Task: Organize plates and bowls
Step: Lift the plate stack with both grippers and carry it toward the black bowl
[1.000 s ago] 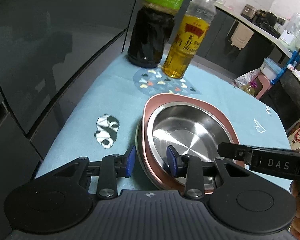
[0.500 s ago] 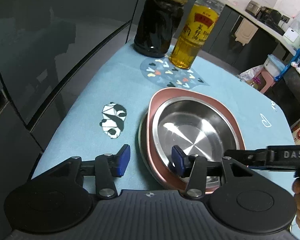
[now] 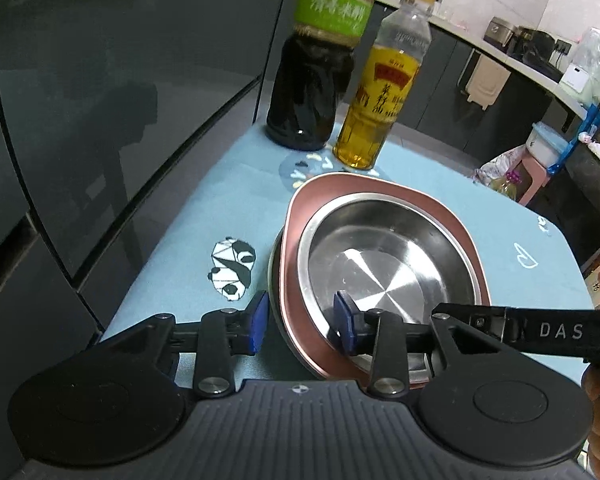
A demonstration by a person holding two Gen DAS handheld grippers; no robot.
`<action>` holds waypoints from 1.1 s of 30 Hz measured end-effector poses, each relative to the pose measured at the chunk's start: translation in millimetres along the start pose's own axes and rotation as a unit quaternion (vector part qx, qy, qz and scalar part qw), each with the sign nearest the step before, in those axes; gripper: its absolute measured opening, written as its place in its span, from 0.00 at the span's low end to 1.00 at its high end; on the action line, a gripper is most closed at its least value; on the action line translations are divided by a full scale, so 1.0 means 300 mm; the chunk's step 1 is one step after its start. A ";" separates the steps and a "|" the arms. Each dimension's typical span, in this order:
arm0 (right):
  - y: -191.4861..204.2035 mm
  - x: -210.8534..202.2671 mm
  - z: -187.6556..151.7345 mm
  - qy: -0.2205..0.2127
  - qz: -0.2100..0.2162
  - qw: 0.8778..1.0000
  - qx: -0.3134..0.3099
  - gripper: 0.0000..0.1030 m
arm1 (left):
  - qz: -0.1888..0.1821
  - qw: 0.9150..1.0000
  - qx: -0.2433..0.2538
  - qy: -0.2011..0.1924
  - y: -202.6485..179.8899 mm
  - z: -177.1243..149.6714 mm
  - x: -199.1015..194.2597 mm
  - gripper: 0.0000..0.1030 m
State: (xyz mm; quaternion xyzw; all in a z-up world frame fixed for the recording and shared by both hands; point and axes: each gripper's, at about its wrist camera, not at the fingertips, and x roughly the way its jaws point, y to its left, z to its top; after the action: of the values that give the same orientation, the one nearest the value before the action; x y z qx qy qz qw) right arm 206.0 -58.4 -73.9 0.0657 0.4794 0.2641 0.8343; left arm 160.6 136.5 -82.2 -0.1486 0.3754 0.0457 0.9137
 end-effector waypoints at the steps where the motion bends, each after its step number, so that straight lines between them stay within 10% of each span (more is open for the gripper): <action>1: 0.005 -0.009 0.000 -0.003 -0.001 1.000 -0.001 0.21 | -0.001 1.000 0.000 -0.001 -0.002 -0.002 -0.008 0.32; 33: 0.060 -0.339 -0.208 -0.059 -0.028 0.998 0.018 0.21 | -0.049 0.997 0.041 -0.042 -0.131 -0.128 -0.308 0.31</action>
State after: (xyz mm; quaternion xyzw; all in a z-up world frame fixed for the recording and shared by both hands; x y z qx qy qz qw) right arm 106.5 -103.1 -22.7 0.0823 0.4352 0.2277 0.8672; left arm 76.4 89.9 -34.3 -0.1275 0.3308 -0.0084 0.9350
